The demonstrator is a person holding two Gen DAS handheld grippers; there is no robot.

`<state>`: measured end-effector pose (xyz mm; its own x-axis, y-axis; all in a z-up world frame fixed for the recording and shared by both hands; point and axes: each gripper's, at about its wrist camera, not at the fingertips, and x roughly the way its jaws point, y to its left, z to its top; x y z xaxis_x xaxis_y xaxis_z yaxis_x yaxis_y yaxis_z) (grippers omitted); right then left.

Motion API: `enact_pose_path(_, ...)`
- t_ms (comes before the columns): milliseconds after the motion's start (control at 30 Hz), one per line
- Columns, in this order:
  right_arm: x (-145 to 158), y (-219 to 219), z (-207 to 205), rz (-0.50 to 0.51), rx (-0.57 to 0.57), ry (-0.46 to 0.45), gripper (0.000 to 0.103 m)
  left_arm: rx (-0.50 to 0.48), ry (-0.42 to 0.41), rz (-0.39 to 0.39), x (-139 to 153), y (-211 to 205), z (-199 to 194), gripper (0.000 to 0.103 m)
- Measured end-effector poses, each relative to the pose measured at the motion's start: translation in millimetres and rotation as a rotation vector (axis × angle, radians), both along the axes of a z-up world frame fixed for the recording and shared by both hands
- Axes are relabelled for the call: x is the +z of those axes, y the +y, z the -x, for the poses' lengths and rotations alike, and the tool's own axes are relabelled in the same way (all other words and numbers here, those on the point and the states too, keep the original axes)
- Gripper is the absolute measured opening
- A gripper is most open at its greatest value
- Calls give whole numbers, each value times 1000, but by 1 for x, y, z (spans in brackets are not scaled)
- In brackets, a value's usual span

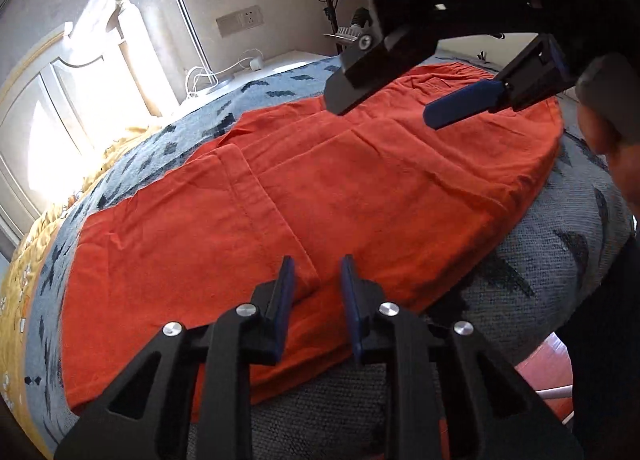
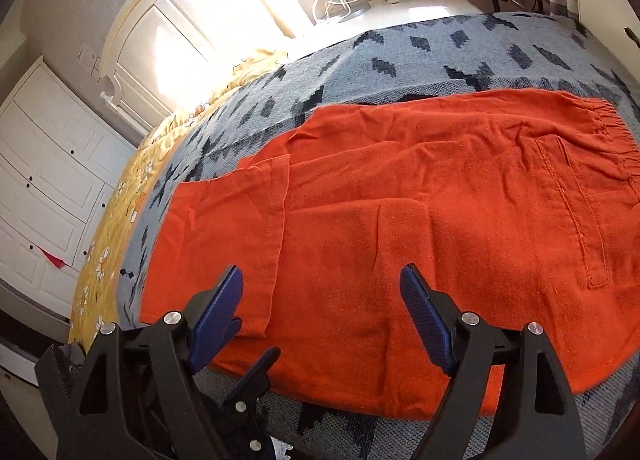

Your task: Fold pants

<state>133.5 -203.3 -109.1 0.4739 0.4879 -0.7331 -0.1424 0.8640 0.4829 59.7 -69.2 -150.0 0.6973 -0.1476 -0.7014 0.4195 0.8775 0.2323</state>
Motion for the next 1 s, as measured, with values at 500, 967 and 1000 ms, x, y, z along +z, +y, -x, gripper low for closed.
enact_pose_path(500,-11,48,5,-29,205,74,79,213,102,454,51,122,-40,1)
enact_pose_path(967,-10,46,3,1,154,67,66,3,37,276,45,74,13,44)
enact_pose_path(1000,-8,32,-3,0,111,67,66,-25,14,227,41,58,15,44)
